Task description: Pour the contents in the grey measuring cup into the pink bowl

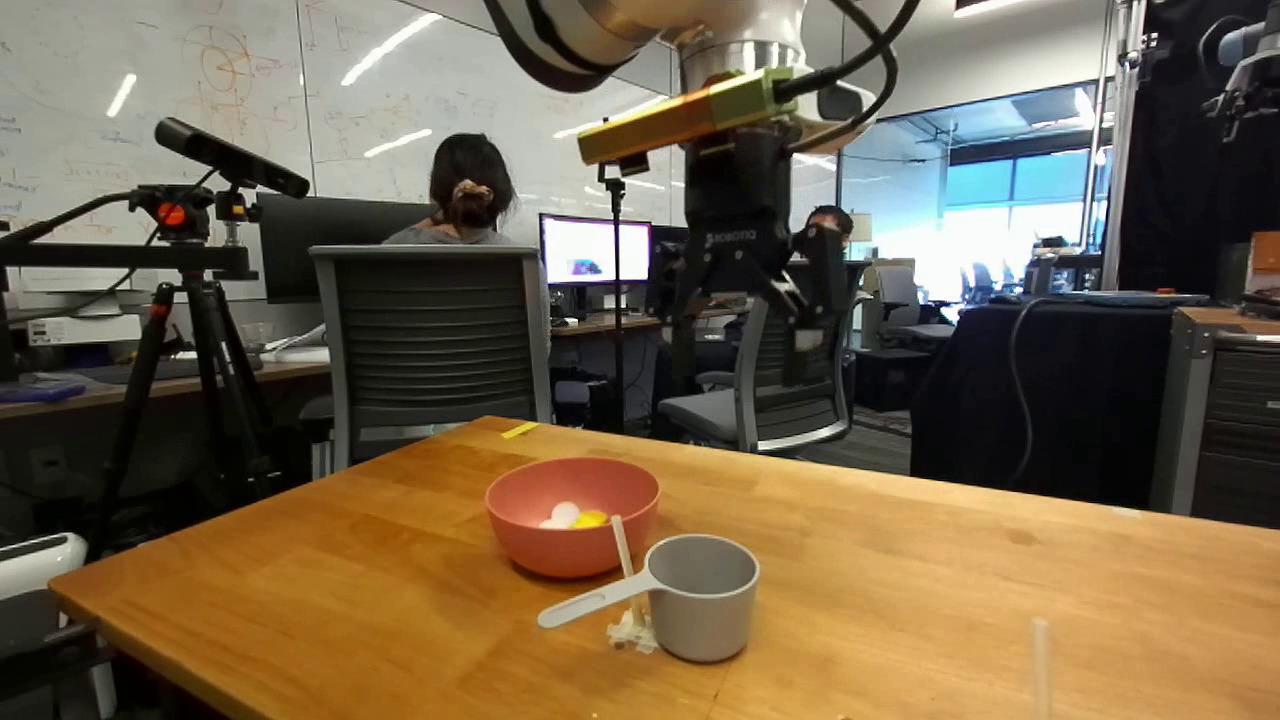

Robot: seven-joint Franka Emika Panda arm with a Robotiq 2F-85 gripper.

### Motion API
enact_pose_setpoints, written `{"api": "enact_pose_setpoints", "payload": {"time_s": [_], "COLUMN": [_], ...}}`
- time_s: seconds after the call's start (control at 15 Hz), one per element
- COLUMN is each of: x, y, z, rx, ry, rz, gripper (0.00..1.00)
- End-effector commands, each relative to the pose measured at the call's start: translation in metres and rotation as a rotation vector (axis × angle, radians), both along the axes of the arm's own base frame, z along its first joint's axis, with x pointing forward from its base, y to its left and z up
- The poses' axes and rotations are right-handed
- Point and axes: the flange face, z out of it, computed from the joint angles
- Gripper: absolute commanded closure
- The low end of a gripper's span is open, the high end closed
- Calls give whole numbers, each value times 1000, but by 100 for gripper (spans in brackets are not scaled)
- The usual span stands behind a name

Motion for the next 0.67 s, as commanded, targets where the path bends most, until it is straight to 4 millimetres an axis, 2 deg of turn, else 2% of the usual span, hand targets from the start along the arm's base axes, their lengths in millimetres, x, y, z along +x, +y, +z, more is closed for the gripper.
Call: {"api": "enact_pose_setpoints", "payload": {"time_s": [0.0, 0.33, 0.6], "x": [-50, -105, -131], "y": [18, 42, 52], "z": [-18, -56, -75], "rx": [-7, -43, -74], "ry": [-5, -5, -36], "rz": [15, 80, 84], "gripper": [0, 0, 0]}}
